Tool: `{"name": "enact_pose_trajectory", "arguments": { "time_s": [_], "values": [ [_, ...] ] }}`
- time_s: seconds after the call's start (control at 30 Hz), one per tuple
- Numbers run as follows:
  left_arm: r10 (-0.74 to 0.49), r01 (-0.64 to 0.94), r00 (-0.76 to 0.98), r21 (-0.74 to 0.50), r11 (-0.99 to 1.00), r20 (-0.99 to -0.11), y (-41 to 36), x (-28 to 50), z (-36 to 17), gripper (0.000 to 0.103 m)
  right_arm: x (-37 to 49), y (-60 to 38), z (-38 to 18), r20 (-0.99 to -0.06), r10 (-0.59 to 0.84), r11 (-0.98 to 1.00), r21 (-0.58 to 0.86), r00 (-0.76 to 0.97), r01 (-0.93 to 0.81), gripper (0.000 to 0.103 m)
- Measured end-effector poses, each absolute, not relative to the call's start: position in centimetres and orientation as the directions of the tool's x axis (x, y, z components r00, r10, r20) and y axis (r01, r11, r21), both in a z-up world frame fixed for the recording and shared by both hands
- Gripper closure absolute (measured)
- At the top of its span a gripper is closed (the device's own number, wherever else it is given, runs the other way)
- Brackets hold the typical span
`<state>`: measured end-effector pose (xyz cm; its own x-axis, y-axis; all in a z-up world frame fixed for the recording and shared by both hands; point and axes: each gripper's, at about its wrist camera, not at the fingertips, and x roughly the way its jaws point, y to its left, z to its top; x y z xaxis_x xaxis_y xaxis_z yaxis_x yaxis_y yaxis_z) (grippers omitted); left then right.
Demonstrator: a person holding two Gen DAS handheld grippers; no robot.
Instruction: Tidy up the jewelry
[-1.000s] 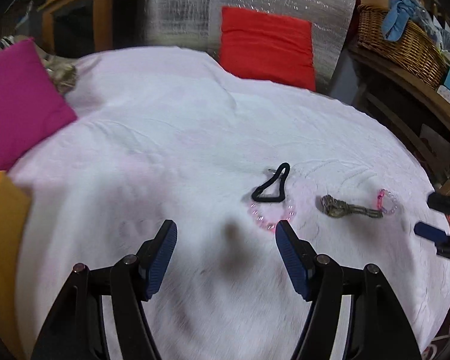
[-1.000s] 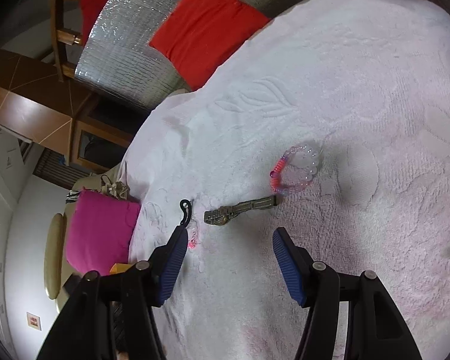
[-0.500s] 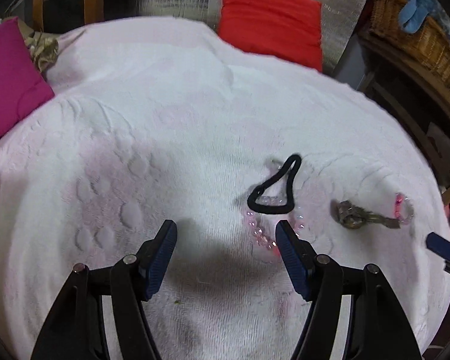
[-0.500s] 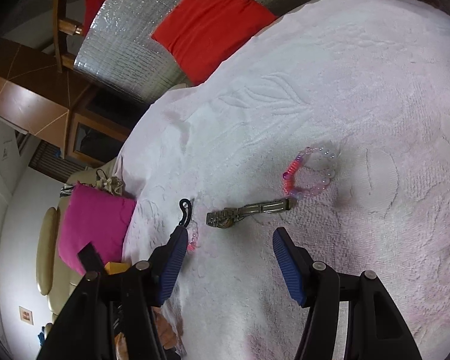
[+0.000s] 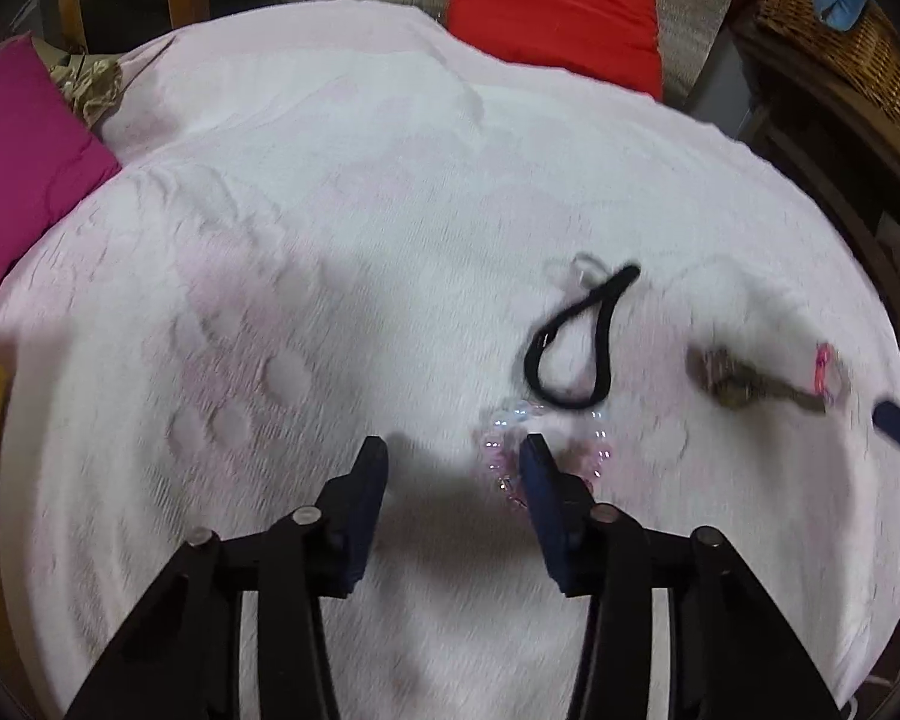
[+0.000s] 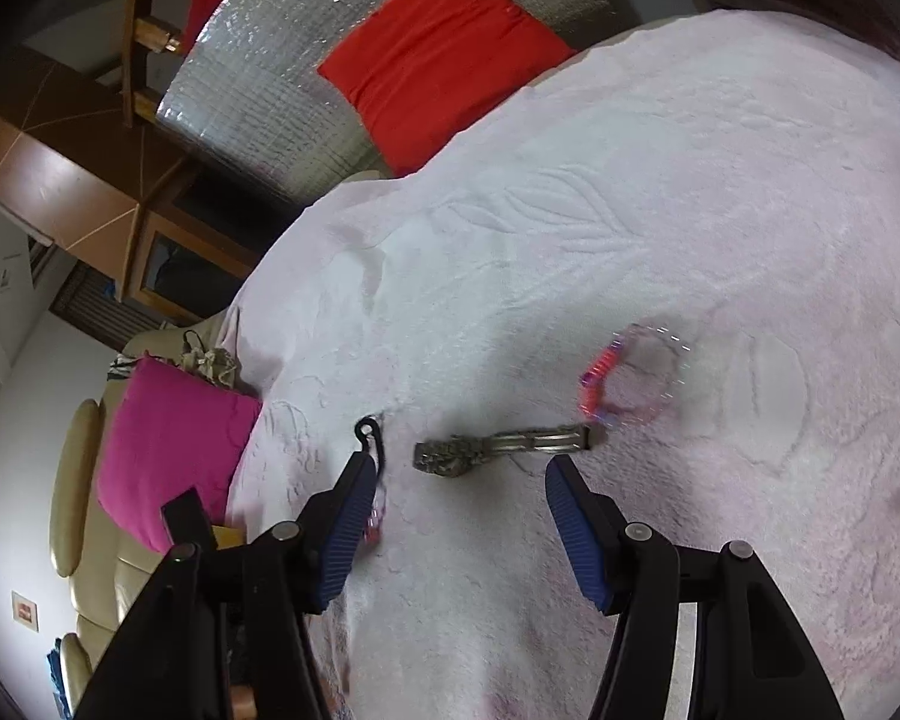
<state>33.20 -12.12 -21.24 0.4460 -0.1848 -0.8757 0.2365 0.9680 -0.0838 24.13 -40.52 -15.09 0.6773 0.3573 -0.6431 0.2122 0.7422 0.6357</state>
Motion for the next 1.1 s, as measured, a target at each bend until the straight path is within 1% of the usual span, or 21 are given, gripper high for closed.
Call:
{"name": "enact_pose_trajectory", "arguments": {
  "time_s": [0.1,0.13,0.2,0.3,0.47,0.6,0.67,0.77,0.8,0.87,0.93,0.97,1.03,1.1],
  "values": [
    [-0.151,0.26,0.436,-0.036,0.965,-0.887,-11.2,32.0,-21.1,0.063,25.1,-39.5,-14.8,-0.644,0.371,0.761,0.624,0.669,0.179,0.04],
    [-0.144,0.267,0.435,-0.025,0.963,-0.889,-10.8,31.5,-20.9,0.067,25.4,-39.2,-14.8,-0.643,0.375,0.764,0.622,0.667,0.17,0.04],
    [-0.167,0.282,0.431,-0.043,0.958,-0.887,-9.9,30.7,-20.7,0.067,26.1,-38.6,-14.8,-0.645,0.381,0.776,0.612,0.662,0.15,0.04],
    [-0.203,0.303,0.421,-0.074,0.95,-0.884,-9.2,30.6,-20.8,0.067,27.6,-37.7,-14.8,-0.671,0.342,0.827,0.547,0.658,0.128,0.04],
    [-0.238,0.323,0.405,-0.105,0.941,-0.883,-8.7,31.1,-21.0,0.067,30.2,-36.6,-15.8,-0.708,0.36,0.864,0.498,0.607,0.068,0.04],
    [-0.242,0.341,0.404,-0.1,0.935,-0.882,-8.7,31.6,-21.2,0.067,31.7,-36.5,-17.2,-0.747,0.326,0.882,0.461,0.579,0.098,0.04],
    [-0.245,0.349,0.406,-0.099,0.932,-0.88,-8.5,31.6,-21.2,0.067,32.5,-36.7,-18.7,-0.792,0.33,0.883,0.452,0.515,0.13,0.04],
    [-0.254,0.361,0.404,-0.101,0.927,-0.879,-8.6,31.8,-21.4,0.068,32.4,-36.5,-18.7,-0.816,0.34,0.89,0.44,0.467,0.119,0.04],
    [-0.256,0.364,0.404,-0.102,0.926,-0.878,-8.6,31.8,-21.4,0.069,32.3,-36.2,-18.6,-0.831,0.351,0.894,0.434,0.431,0.109,0.04],
    [-0.266,0.37,0.399,-0.111,0.922,-0.877,-8.5,31.9,-21.3,0.076,31.8,-35.5,-18.5,-0.823,0.43,0.871,0.486,0.371,0.07,0.04],
    [-0.267,0.376,0.398,-0.11,0.92,-0.878,-8.6,31.8,-21.2,0.076,31.4,-35.1,-18.3,-0.794,0.502,0.836,0.547,0.343,0.04,0.04],
    [-0.264,0.375,0.399,-0.106,0.921,-0.878,-8.7,31.7,-21.1,0.076,31.2,-35.1,-17.9,-0.789,0.501,0.837,0.546,0.356,0.032,0.04],
    [-0.263,0.371,0.397,-0.108,0.922,-0.879,-8.8,31.8,-21.1,0.076,30.9,-35.3,-17.1,-0.798,0.439,0.866,0.498,0.412,0.042,0.04],
    [-0.264,0.365,0.395,-0.114,0.924,-0.88,-8.7,31.8,-21.1,0.076,31.0,-35.3,-17.3,-0.814,0.395,0.887,0.459,0.427,0.053,0.04]
  ]
}}
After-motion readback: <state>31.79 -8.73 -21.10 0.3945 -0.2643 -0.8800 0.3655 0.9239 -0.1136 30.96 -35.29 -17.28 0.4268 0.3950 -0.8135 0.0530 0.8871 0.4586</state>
